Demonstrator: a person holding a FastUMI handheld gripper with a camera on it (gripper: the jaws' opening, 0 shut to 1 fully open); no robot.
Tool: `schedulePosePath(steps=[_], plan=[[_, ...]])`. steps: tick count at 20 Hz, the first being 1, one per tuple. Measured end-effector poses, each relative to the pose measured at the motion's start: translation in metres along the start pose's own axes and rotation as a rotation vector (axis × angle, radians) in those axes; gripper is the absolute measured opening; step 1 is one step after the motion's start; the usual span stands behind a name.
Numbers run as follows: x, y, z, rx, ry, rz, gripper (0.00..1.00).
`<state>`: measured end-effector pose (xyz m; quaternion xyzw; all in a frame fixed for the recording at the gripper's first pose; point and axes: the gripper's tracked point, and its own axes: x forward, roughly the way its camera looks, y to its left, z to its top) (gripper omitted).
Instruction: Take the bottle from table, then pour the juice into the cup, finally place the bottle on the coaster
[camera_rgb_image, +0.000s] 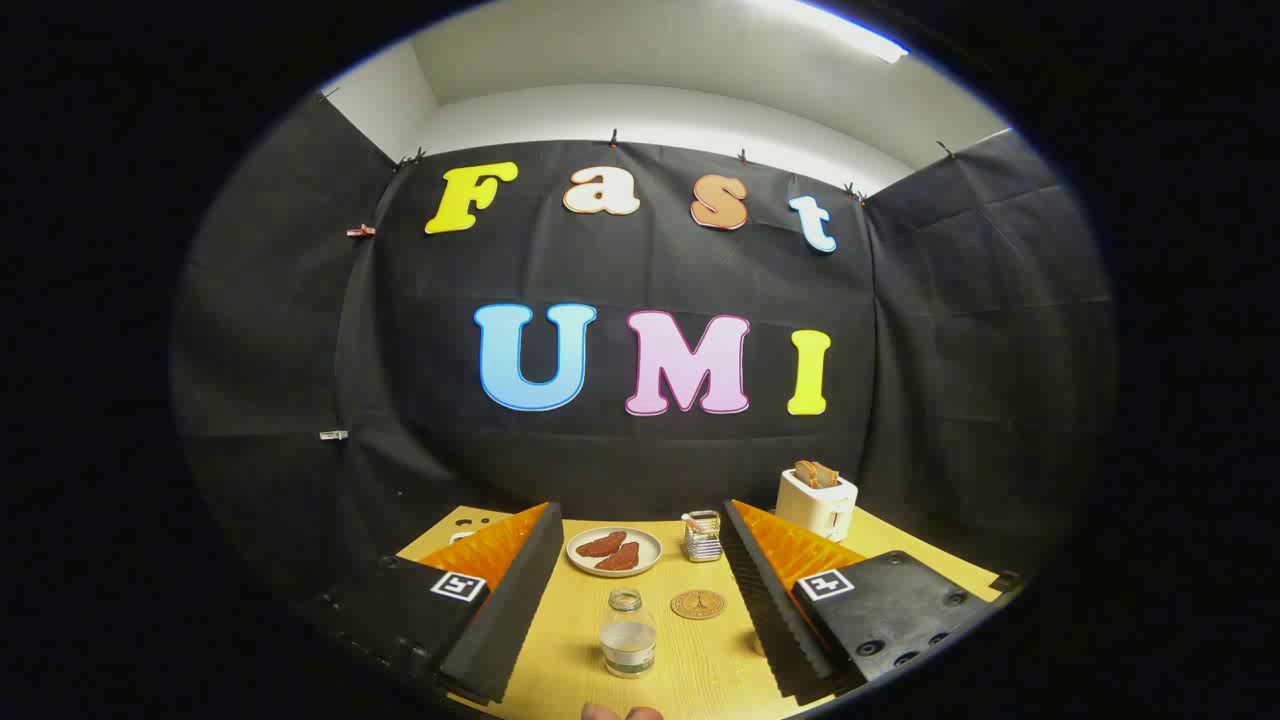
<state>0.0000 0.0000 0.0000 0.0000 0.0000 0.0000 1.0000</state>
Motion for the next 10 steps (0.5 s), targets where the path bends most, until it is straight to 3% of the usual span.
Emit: schedulePosePath(steps=[10], plan=[[0.005,0.005,-0.012,0.0,-0.021,0.0,0.97]])
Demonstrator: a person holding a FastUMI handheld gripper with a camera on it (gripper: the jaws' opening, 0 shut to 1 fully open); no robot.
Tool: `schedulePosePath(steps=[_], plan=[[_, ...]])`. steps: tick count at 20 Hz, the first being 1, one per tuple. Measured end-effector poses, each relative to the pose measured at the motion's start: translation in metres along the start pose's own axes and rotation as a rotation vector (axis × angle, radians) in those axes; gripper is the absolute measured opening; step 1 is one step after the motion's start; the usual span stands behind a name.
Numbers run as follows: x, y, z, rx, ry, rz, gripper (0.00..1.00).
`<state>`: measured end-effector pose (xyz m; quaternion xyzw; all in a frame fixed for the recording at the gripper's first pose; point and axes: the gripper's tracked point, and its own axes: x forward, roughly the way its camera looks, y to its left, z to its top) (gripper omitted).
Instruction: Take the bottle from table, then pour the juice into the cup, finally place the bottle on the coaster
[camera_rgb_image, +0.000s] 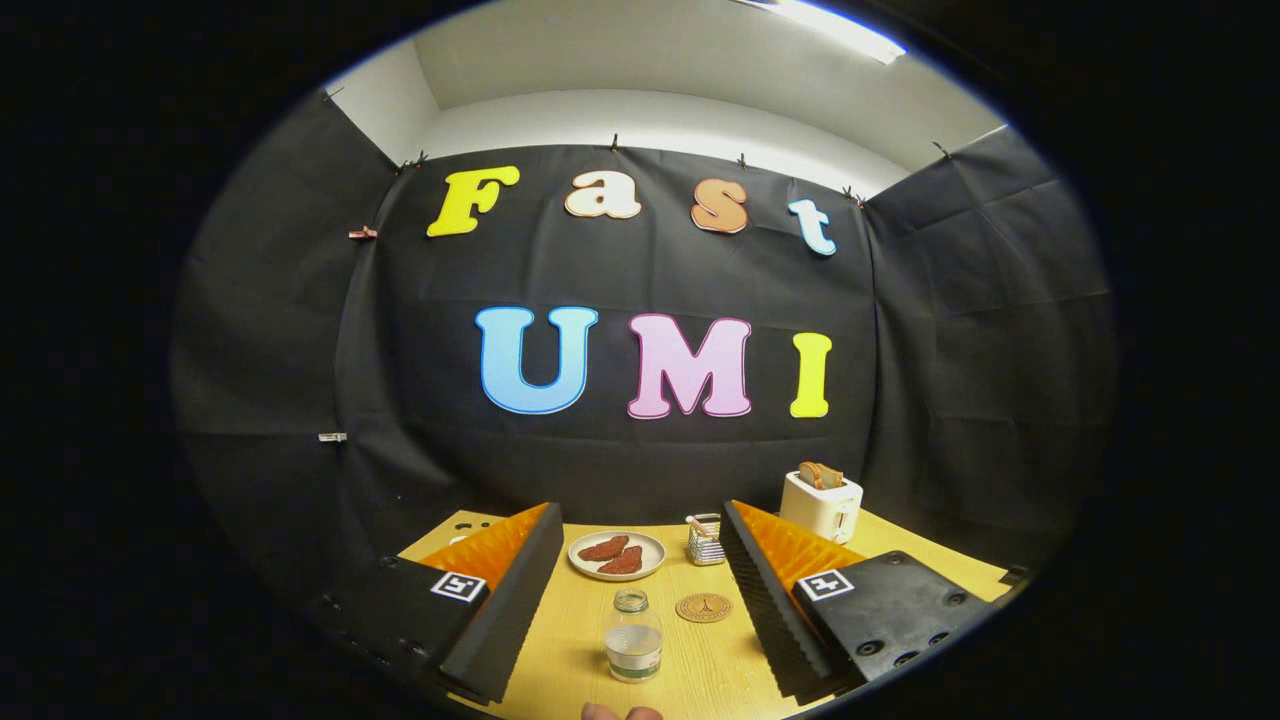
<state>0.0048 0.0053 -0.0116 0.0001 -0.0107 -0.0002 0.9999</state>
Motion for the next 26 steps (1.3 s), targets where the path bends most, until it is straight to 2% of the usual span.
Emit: schedulePosePath(steps=[8,12,26], plan=[[0.001,-0.011,-0.014,-0.042,-0.003,-0.02,0.97],[0.001,-0.008,-0.035,0.005,-0.025,-0.007,0.96],[0.026,0.003,-0.202,0.029,0.108,0.001,0.97]])
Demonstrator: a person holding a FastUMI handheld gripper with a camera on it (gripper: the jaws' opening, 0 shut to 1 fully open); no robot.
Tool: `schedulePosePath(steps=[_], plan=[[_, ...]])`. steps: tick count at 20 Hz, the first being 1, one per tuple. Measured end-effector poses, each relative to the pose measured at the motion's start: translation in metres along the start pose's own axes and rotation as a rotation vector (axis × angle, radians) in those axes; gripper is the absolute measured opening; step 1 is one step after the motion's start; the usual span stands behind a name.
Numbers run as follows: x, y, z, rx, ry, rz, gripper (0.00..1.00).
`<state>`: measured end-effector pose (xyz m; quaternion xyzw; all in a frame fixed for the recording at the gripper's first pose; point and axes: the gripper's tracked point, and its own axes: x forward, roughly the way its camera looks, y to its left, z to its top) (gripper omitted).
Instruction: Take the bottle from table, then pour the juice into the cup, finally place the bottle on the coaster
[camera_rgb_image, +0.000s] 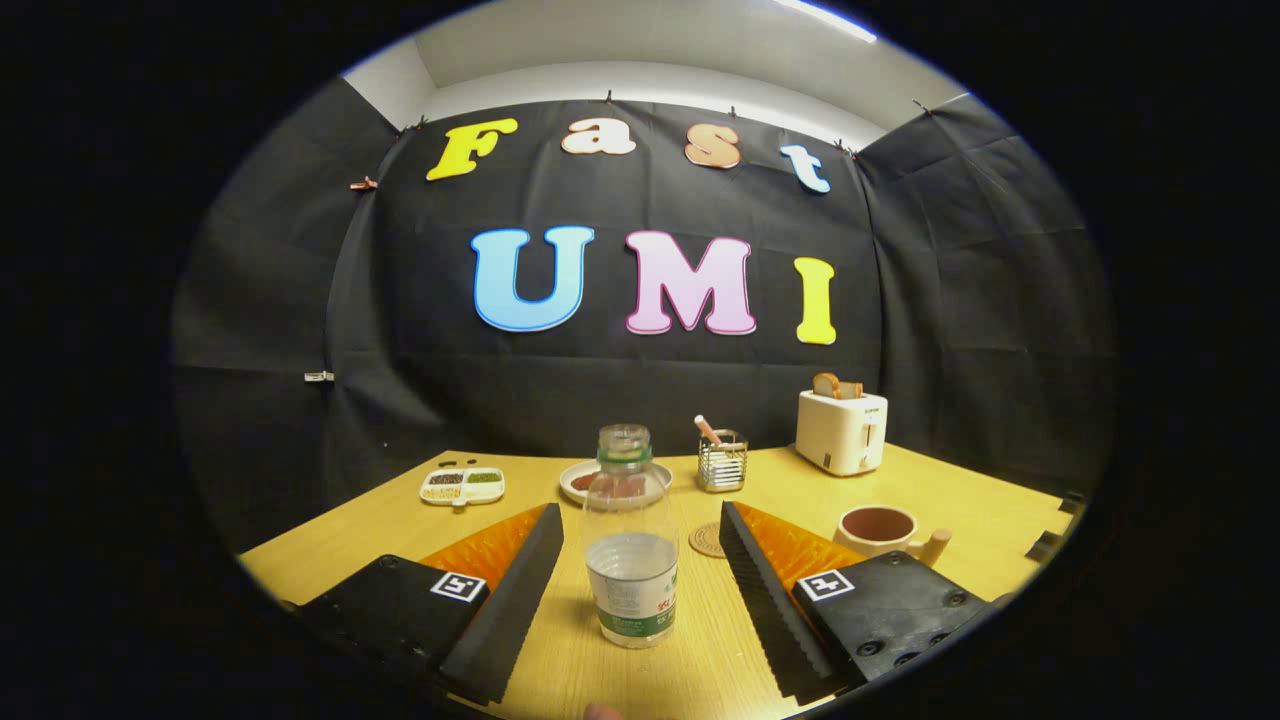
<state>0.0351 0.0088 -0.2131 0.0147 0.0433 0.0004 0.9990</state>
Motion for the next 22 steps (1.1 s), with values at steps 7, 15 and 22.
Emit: schedulePosePath(steps=[7,15,22], plan=[[0.03,0.008,-0.047,-0.074,0.032,0.026,0.97],[0.049,0.008,-0.058,-0.038,0.031,0.008,0.78],[0.042,0.012,-0.031,0.015,0.052,0.009,0.76]])
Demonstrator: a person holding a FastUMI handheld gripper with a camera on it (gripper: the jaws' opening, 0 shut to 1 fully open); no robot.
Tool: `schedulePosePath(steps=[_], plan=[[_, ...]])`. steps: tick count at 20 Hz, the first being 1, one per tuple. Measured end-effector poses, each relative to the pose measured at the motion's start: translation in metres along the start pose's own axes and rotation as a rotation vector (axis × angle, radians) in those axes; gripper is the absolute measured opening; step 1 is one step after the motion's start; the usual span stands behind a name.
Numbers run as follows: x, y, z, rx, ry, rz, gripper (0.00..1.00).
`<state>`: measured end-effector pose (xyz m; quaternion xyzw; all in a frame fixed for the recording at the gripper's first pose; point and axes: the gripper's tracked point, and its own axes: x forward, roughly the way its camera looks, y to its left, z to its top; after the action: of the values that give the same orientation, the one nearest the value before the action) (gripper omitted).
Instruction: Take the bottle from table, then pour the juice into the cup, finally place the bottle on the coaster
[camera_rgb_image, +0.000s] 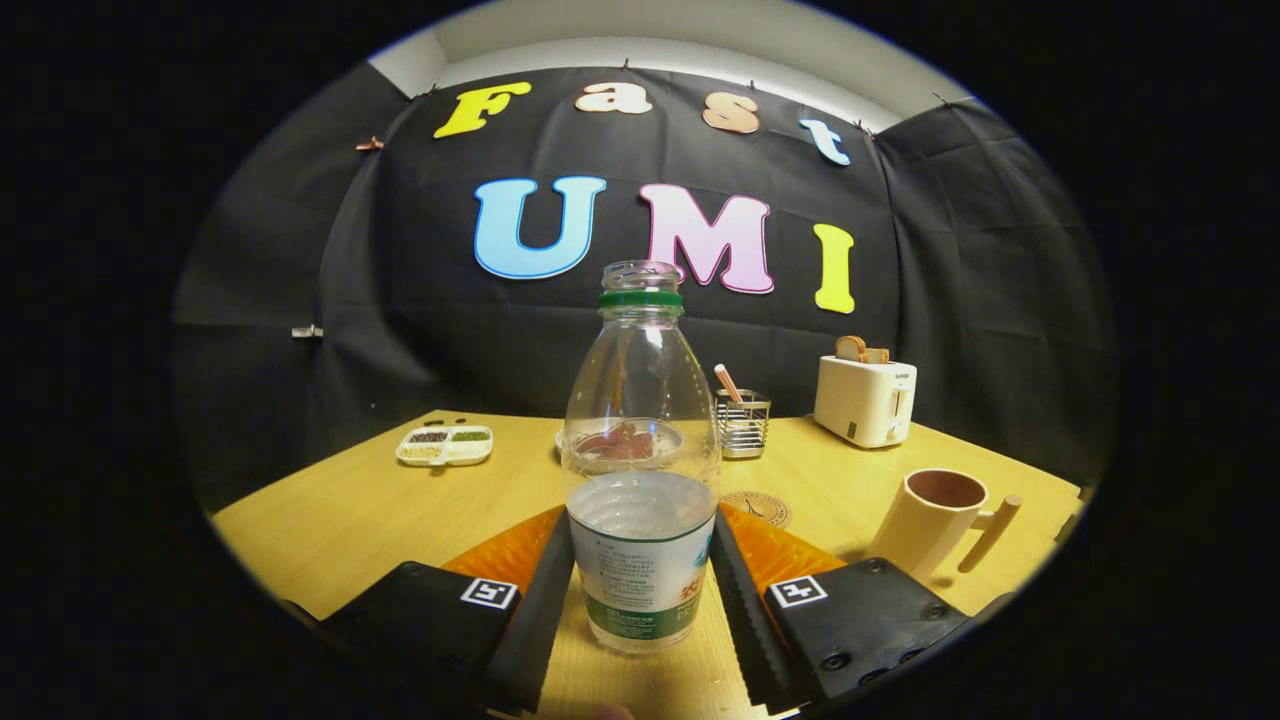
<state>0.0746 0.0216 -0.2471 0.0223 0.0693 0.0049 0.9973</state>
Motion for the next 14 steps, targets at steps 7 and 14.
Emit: schedulePosePath(steps=[7,14], plan=[[-0.02,-0.011,0.018,0.331,0.045,0.013,0.76],[-0.019,-0.04,0.014,0.652,0.115,-0.009,0.76]])
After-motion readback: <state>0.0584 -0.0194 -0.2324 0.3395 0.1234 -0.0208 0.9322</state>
